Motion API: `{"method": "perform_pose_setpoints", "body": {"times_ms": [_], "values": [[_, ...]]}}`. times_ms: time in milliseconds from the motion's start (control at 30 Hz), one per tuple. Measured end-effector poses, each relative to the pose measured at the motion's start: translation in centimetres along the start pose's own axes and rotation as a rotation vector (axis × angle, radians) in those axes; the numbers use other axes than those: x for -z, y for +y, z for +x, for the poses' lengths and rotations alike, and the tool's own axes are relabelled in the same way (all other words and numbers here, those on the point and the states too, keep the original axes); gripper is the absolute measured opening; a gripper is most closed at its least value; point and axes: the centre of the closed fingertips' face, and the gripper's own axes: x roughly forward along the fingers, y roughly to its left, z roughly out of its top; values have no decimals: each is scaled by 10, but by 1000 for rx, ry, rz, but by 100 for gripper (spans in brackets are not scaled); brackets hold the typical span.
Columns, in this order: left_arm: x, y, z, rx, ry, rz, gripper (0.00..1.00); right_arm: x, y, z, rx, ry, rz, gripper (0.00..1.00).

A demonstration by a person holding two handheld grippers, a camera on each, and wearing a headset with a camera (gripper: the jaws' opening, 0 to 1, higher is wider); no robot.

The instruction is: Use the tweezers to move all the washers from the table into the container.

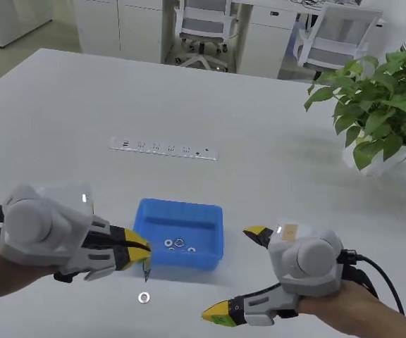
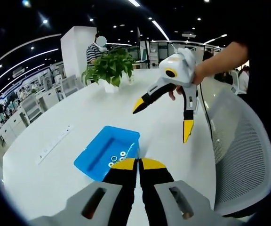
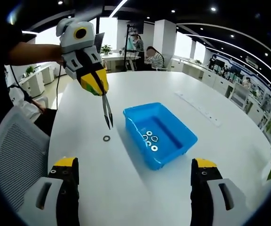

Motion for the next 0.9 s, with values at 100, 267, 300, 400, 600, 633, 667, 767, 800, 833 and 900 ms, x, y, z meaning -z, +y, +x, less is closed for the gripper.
{"method": "perform_pose_setpoints", "body": {"times_ms": [100,267,300,400,600,633,667,767,800,833,900], "values": [[4,0,0,2,3,-5,6,4,1,0,-2,11,4,100],[10,-1,2,8,11,-13,6,4,5,1,-8,1,5,100],[11,-1,3,9,9,-15,6,4,6,1,-11,1,2,100],[14,-1,5,12,11,-22,6,6,7,2,-16,8,0,100],[19,-3,8,21,17,-32,6,8,7,2,-16,12,5,99],[20,-3,9,22,18,-33,6,9,7,2,-16,13,5,99],[21,-3,9,23,18,-35,6,9,7,2,-15,11,6,99],[23,-4,11,27,21,-34,6,10,8,2,-17,13,8,99],[23,-5,11,27,21,-34,6,10,8,2,-17,14,7,99],[24,-5,12,29,22,-35,6,10,8,2,-17,15,8,99],[25,-5,12,28,22,-32,6,11,9,2,-18,16,9,98]]}}
